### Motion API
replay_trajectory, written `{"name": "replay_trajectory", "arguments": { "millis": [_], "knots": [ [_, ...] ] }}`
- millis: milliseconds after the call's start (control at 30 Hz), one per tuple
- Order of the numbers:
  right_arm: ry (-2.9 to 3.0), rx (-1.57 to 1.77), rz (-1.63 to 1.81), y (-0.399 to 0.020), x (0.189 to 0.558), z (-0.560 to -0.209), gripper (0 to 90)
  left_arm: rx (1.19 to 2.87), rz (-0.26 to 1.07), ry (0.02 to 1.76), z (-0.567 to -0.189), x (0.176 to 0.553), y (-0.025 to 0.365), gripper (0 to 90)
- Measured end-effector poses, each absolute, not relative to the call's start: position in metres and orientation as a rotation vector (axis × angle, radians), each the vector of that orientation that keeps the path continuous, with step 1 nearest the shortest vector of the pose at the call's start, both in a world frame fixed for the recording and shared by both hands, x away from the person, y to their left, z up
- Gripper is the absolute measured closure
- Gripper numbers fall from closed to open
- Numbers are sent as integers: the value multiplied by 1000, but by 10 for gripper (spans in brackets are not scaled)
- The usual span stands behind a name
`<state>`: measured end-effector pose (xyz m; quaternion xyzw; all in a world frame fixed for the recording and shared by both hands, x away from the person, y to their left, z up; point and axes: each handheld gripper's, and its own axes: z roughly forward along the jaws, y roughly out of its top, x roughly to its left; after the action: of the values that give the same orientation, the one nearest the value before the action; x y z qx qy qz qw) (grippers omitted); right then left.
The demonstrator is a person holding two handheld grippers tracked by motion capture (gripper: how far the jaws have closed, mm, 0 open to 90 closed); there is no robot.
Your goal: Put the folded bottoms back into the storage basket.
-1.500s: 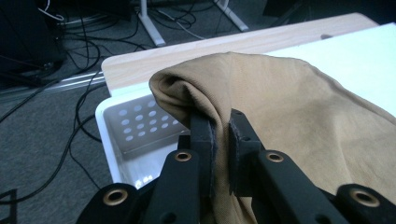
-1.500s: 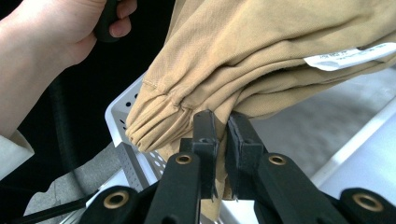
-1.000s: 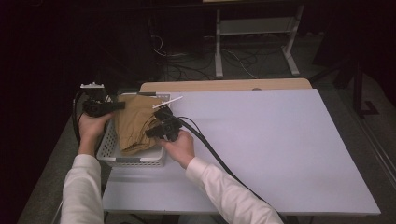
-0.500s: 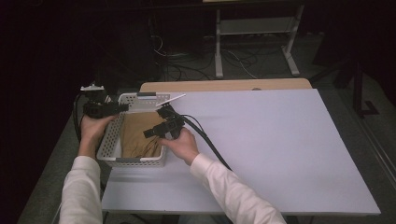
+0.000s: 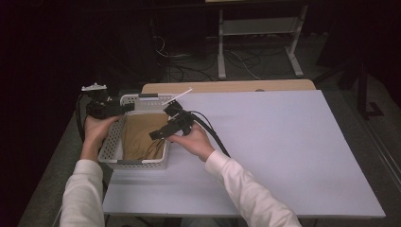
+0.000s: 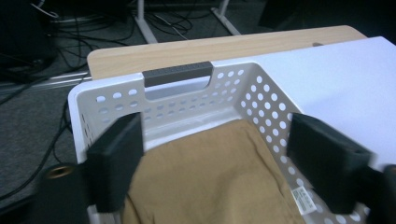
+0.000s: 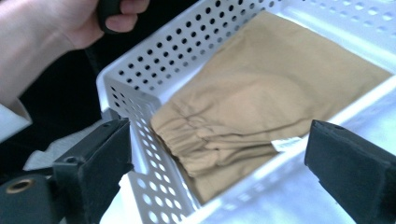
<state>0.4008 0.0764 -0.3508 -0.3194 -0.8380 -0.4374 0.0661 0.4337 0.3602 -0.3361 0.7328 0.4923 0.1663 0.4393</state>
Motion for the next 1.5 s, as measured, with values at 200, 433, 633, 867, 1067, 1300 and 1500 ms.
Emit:
{"name": "replay_trajectory", "arguments": {
  "millis": [200, 433, 633, 867, 1067, 1300, 1500],
  "knots": [
    [-2554, -951, -1314, 63, 403, -350, 0, 1823, 439, 1210, -333, 430, 350, 97],
    [-2565, -967, -1351, 41, 404, -348, 0, 1851, 463, 1219, -335, 427, 337, 3],
    [-2571, -995, -1367, 22, 405, -349, 0, 1862, 462, 1195, -334, 424, 327, 3],
    [-2573, -1030, -1376, 0, 406, -348, 0, 1867, 488, 1140, -335, 417, 311, 3],
    [-2565, -1061, -1406, -21, 405, -349, 0, 1857, 475, 1113, -335, 412, 302, 3],
    [-2571, -1097, -1424, -46, 404, -347, 0, 1832, 467, 1087, -335, 407, 295, 3],
    [-2579, -1107, -1445, -64, 400, -346, 0, 1812, 479, 1083, -333, 400, 291, 3]
  ]
}}
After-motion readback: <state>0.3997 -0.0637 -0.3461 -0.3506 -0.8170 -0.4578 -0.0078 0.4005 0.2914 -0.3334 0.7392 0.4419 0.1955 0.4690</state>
